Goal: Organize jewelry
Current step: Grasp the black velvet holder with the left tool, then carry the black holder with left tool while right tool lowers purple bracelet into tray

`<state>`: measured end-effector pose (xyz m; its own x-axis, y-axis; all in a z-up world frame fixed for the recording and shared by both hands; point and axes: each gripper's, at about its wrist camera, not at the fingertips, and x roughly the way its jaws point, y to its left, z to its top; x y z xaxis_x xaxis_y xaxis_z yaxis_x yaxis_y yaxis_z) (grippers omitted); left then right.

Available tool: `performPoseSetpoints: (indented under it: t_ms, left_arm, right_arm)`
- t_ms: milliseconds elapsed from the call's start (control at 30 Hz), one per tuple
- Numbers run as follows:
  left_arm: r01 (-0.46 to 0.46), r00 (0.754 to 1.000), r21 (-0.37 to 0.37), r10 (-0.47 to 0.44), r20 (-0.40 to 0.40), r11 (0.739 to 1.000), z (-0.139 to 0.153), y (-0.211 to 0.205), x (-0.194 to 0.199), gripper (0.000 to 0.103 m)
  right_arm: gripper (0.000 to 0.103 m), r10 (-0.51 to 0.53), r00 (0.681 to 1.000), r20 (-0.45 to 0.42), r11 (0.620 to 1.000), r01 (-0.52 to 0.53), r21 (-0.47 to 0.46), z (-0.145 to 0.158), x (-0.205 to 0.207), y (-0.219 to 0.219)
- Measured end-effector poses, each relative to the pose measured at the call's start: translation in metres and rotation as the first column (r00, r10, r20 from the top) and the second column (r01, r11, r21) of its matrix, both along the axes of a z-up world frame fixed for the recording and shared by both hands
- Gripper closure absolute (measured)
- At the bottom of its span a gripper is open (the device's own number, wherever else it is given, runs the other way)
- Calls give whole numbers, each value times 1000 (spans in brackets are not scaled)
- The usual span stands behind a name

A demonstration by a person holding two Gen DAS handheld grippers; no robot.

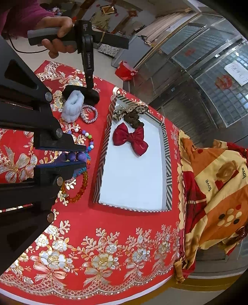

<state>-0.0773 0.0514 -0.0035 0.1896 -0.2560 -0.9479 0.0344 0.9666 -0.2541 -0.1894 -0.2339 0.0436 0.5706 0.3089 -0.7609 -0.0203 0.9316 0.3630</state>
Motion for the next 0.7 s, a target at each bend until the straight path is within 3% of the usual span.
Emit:
performPoseSetpoints:
  t_ms: [67,100,133,267,333,400,467,567,700]
  left_arm:
    - [-23,999,-3,23,-25,1000,-4,3,0,75]
    - [-44,998,-17,43,-37,999,-8,5,0,53]
    - [-59,998,-29,58,-33,998,-9,7,-1,43]
    - [-41,999,4,41,-36,999,-18,1,0,43]
    - [-37,998,32,38,-42,999,-26,-1,4,48]
    - [-32,998,54,35,-54,998,-34,-2,7,73]
    - [-36,998,62,39,-43,997,-36,-1,8,84]
    - [-28,999,56,30,-29,998,-31,1,7,95]
    - [-19,1000,39,18,16,999,-9,5,6,96]
  right_arm:
    - [94,3,1000,0,1000,-3,-1,0,0,1]
    - [94,4,1000,-1,1000,-4,0,0,0,1]
    - [94,5,1000,-4,1000,-5,0,0,0,2]
    - [94,5,1000,-9,1000,-5,-1,-1,-1,1]
    - [94,3,1000,-10,1000,-3,4,0,0,1]
    - [94,5,1000,-9,1000,-4,7,2,-1,0]
    - [94,8,1000,-6,1000,-8,5,4,-1,0]
    - [94,12,1000,0,1000,-12,9,7,-2,0]
    - [94,19,1000,8,1000,-20,14,11,1,2]
